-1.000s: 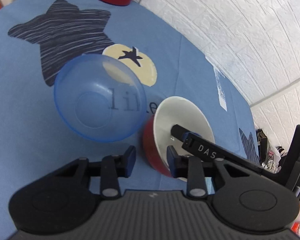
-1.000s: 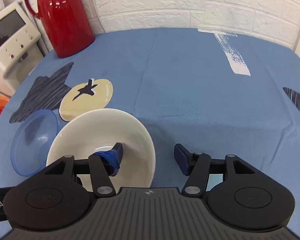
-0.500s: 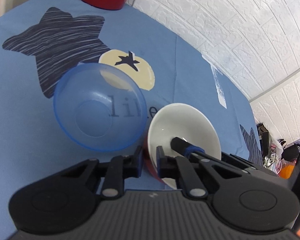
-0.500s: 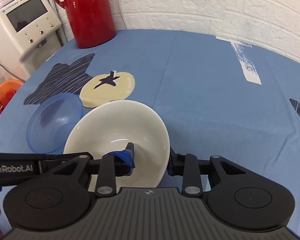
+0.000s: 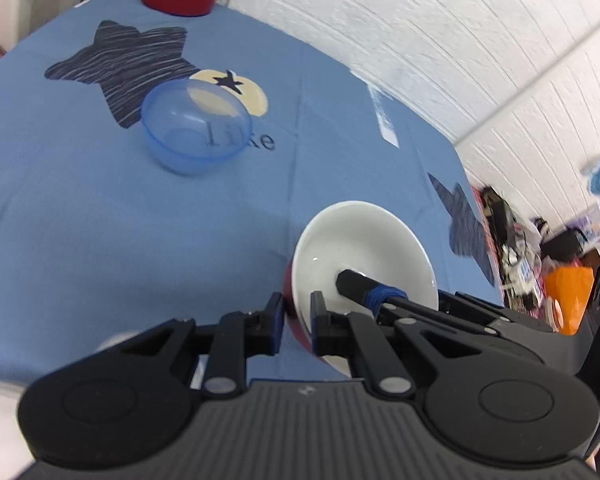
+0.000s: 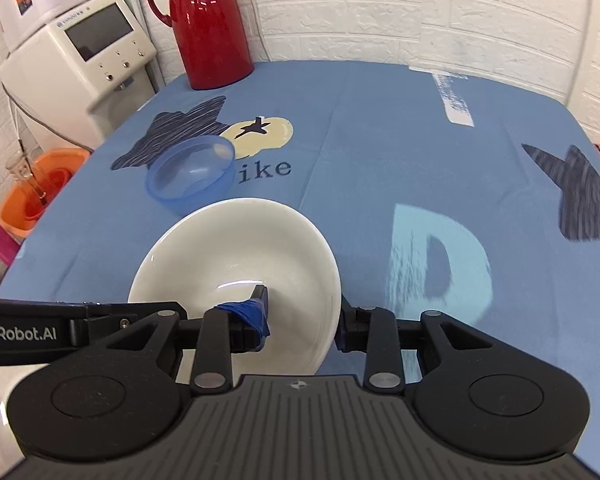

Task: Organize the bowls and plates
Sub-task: 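Lower the red bowl into the steel bowl and open the right tool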

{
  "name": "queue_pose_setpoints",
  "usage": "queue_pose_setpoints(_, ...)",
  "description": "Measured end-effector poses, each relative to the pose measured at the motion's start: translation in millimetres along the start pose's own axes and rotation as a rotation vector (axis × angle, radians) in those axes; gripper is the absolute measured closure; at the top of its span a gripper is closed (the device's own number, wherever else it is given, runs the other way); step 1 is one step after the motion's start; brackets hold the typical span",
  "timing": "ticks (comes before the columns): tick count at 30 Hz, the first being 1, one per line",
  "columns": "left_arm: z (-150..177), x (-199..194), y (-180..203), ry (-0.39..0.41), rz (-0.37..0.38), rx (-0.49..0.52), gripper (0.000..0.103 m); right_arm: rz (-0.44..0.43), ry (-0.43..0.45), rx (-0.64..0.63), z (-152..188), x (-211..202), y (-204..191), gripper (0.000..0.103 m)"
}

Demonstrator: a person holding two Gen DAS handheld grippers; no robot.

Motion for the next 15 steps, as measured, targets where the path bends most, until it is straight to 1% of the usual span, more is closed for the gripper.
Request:
queue_pose_setpoints(8,75.9,-42.2,40.6,-0.053,0.049,0.09,0.1,0.032,0.027,0.047,66.2,-71.7,9.1,0.087)
queue_pose_setpoints(12,119.2,-54.0,52.4,-0.086,0.053,0.147,0.1,0.056,0.023,0.058,98.8,-90.7,8.4,0.086)
queue_pose_setpoints(15,146.0,-56.0,51.4,-0.113,0.048,0.169,0.1,0.068,0.011,0.066,122.5,-95.4,7.3,0.086)
Point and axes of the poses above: each gripper's, at about its wrist camera, not at the fingertips, and x roughly the way its jaws point, y to its right, z to its underside, the point moved 8 cm from there along x, roughly the way its jaws point, and after that the axes turned 9 degrees about z, right-handed, at the moved point
